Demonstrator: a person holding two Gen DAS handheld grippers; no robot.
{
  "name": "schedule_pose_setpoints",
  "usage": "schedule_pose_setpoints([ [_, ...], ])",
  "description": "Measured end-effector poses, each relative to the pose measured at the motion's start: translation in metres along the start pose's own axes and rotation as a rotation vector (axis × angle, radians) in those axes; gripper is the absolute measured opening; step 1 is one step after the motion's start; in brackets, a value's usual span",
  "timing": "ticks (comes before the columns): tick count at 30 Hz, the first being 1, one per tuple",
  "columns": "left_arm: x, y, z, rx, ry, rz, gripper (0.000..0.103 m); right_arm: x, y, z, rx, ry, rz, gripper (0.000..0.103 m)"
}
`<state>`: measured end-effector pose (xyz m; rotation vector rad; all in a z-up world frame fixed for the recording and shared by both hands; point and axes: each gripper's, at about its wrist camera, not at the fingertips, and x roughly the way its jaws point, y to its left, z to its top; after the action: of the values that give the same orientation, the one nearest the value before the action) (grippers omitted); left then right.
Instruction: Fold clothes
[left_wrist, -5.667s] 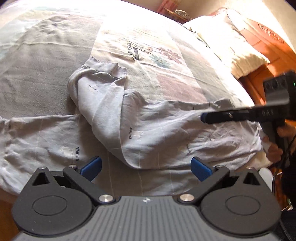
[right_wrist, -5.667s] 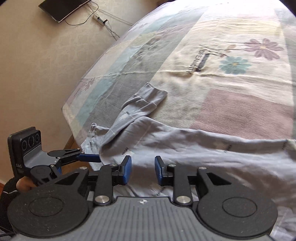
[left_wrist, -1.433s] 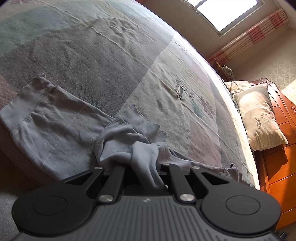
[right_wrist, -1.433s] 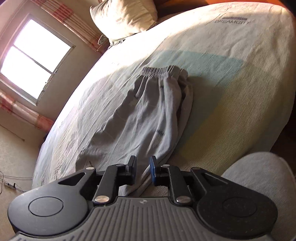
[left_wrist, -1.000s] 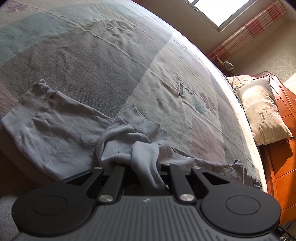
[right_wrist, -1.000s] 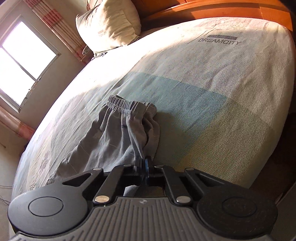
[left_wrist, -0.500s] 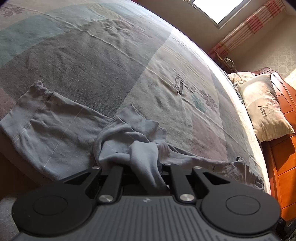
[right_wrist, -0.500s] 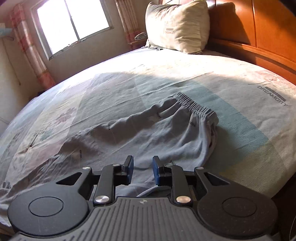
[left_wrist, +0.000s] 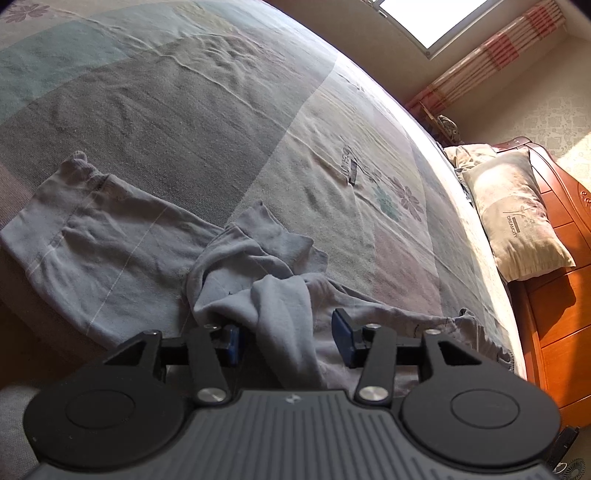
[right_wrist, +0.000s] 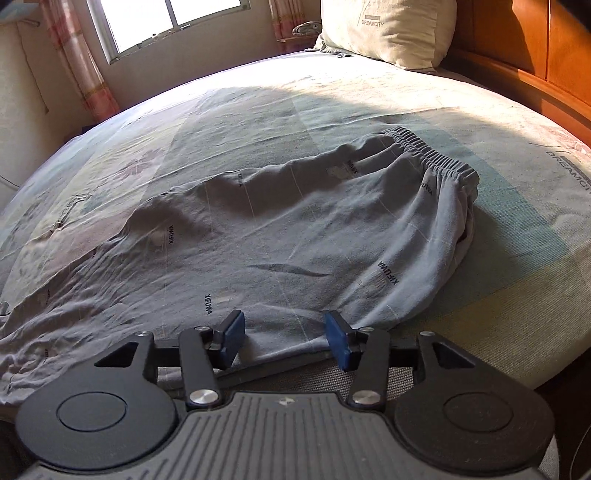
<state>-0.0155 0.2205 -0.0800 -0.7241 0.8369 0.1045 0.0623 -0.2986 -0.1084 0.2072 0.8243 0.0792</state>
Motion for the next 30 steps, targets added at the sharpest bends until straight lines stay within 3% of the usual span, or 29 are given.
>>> schedule_pose_setpoints([
  [6,-0.02,-0.002,0.006,0.075,0.008,0.089,0.048,-0.002,0.001,-0.002,0.002,-0.005,0.006,0.061],
  [10,-0.035,-0.023,0.021,0.247,-0.037,0.191,0.063,-0.001,0.004,-0.003,-0.009,-0.009,-0.004,0.062],
  [15,-0.012,-0.065,0.04,0.432,-0.03,0.216,0.064,0.001,0.014,-0.005,-0.057,-0.012,-0.027,0.069],
  [19,0.038,-0.095,0.037,0.551,0.063,0.223,0.064,0.0,0.014,-0.005,-0.046,-0.012,-0.02,0.071],
  [22,0.067,-0.1,0.032,0.583,0.113,0.292,0.064,0.0,0.012,-0.005,-0.032,-0.015,-0.008,0.072],
  [30,0.072,-0.088,0.031,0.585,0.097,0.403,0.069,0.0,0.007,-0.01,-0.034,-0.043,0.03,0.078],
])
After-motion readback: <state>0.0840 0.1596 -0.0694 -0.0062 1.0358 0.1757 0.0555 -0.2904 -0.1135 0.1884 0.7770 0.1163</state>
